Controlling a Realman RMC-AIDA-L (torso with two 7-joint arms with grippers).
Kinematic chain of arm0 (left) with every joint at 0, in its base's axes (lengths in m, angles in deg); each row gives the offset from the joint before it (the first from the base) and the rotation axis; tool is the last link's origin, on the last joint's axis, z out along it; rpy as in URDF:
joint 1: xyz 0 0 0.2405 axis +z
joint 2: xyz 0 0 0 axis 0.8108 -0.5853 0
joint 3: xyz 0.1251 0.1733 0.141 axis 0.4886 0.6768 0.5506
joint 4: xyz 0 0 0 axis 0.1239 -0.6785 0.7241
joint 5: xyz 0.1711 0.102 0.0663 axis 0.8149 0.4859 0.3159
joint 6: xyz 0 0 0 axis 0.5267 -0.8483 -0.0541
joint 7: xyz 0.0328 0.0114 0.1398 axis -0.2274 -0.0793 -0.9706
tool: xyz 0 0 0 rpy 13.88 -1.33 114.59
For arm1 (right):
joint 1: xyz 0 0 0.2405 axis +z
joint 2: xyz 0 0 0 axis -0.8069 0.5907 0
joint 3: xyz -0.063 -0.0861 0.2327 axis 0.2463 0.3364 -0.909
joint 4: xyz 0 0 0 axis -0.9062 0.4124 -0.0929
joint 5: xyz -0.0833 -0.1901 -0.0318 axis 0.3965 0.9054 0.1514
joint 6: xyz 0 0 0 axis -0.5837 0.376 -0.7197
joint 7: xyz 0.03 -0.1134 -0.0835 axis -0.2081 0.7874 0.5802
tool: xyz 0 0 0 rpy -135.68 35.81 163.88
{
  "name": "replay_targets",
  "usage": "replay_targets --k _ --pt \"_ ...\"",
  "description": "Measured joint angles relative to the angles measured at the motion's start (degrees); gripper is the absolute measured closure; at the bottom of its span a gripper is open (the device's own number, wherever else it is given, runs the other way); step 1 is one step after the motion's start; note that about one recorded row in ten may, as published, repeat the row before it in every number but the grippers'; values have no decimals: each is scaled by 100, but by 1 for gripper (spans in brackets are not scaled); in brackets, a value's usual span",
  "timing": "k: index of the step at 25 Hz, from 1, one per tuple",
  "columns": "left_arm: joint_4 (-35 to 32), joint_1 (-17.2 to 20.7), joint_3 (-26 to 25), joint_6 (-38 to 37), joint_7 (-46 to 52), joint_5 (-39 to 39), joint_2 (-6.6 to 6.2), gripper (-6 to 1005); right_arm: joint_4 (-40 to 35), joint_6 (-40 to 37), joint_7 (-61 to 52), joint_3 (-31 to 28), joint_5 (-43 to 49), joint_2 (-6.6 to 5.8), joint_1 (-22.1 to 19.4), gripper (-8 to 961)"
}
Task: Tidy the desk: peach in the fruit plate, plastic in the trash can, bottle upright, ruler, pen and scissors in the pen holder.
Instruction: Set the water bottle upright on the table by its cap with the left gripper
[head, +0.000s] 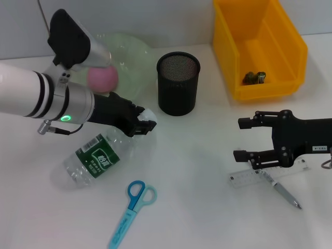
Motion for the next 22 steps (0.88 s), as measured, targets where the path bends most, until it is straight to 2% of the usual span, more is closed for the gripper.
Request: replay_targets --k 11,22 --pt "-817 403 -41 -212 61 -68 -18 564 -119 -57 -34 0 6 39 -24 138" --pt "-1193 648 -186 -209 67 -128 -19 563 -170 -66 -71 0 3 37 -24 138"
